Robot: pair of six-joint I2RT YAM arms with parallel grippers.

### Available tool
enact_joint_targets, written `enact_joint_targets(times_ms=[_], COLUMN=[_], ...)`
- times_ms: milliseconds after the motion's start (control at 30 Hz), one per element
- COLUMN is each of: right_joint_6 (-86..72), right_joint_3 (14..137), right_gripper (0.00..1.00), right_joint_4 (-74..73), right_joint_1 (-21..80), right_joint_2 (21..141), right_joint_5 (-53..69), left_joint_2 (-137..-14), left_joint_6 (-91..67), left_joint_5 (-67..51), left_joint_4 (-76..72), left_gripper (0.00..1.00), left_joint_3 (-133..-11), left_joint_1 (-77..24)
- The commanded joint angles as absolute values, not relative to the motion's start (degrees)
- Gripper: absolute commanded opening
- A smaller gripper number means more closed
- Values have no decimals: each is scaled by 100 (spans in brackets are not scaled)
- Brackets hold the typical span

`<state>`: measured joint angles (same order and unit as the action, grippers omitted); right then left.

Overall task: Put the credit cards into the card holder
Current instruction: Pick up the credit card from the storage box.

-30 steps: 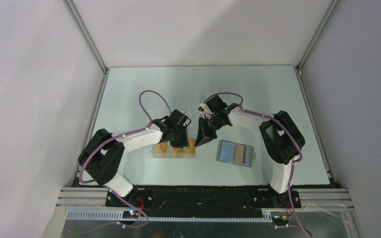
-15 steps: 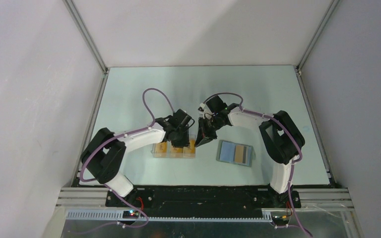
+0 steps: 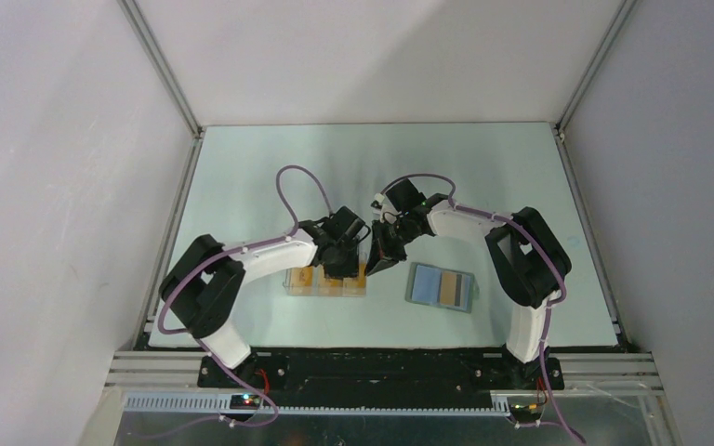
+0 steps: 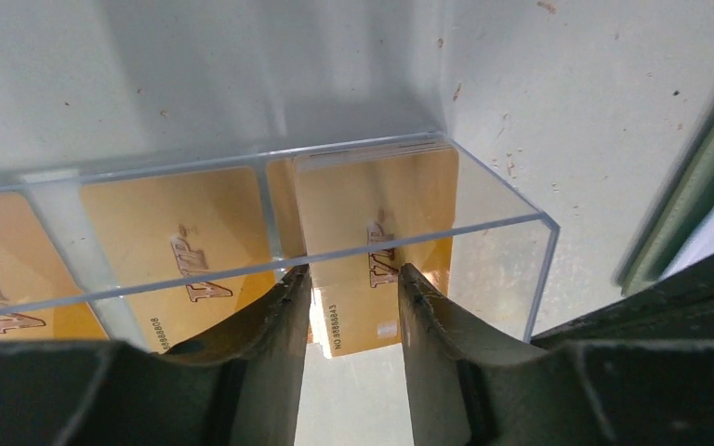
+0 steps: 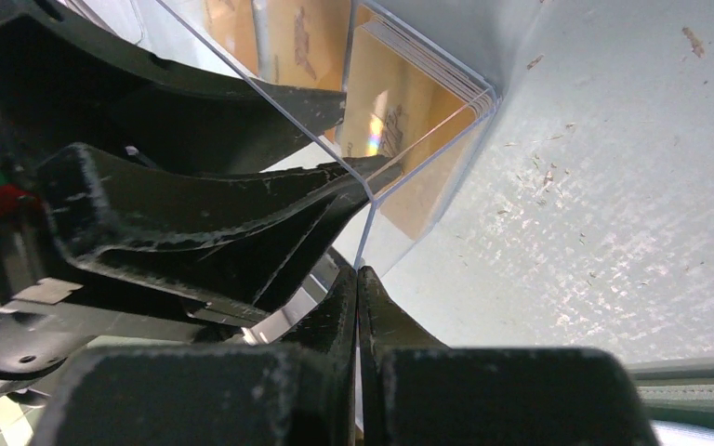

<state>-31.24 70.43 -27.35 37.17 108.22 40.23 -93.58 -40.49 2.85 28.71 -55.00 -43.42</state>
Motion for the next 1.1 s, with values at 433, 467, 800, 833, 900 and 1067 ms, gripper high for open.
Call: enact_joint_targets(times_ms=[433,467,800,833,900,1067], right_joint_6=[-2918,-2918,-2918,-2918,-2918,-2926], right_joint_3=[7031,7031,7033,7032,7040,7034], right_gripper=[0,0,0,0,0,0], right_joint_4=[-2870,-2868,-2857,-2861,-2865,-2851], right_joint_1=[3825,3830,3831,3831,3825,3826], right_joint_2=[11083,11083,11094,11093,11095,11088], right_joint_5=[3699,3700,3717,3713,3717,3721], left_joint_2=[-9322,-9313,-9351,-9338,-9262,-9081], left_joint_6=[-4198,-4207,-4200,-4203,-4201,-4208], left_joint_5=[472,483,407,394,381,373], left_joint_4=[3128,3129,3137,3137,3138,3198], left_gripper=[34,30,22,22,20,18], left_joint_3=[-5711,-5708,-5744,-5755,-5799,-5938], left_joint_1=[-4346,-4343,-4336,-4338,-4348,-4415])
